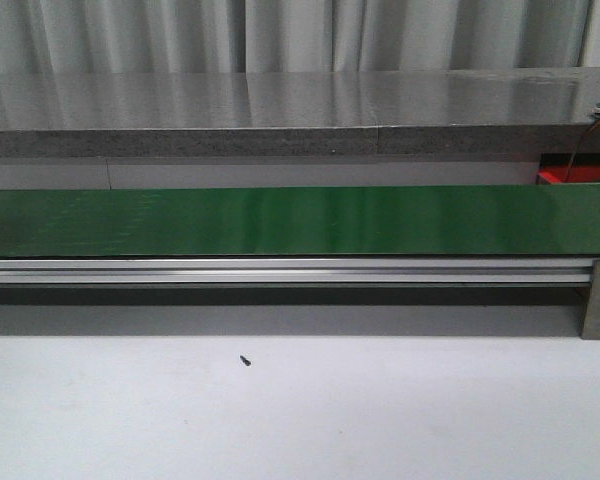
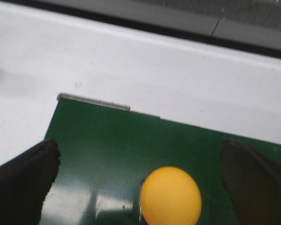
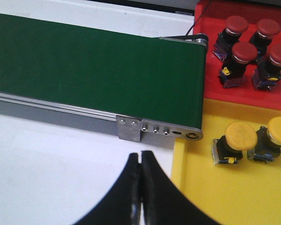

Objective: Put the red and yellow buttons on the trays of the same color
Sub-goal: 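Carry the yellow button onto the belt and open the left gripper, then grasp another yellow button from the cluster with the left gripper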

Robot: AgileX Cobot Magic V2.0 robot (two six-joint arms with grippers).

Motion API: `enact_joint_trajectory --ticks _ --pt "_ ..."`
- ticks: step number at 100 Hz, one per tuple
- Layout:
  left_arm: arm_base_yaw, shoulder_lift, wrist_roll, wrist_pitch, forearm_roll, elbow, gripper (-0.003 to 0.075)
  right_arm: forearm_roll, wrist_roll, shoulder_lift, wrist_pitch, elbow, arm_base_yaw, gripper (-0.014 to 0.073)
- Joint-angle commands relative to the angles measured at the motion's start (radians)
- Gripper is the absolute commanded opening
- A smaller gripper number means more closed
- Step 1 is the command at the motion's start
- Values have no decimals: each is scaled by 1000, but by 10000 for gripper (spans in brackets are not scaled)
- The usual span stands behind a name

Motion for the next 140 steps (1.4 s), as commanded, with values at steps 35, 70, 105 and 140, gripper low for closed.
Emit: enact_joint_trajectory --ticks 35,70,105,140 --pt "178 32 -12 -82 57 -264 654 27 -6 -2 -51 -24 1 -96" --pt "316 266 -12 -74 84 -439 650 27 -6 -2 -51 -24 1 -96" --pt "337 476 -12 -68 124 -611 650 27 -6 -2 -51 -24 1 -96" --pt "338 610 -12 -23 131 -725 650 27 -6 -2 -51 -24 1 -96"
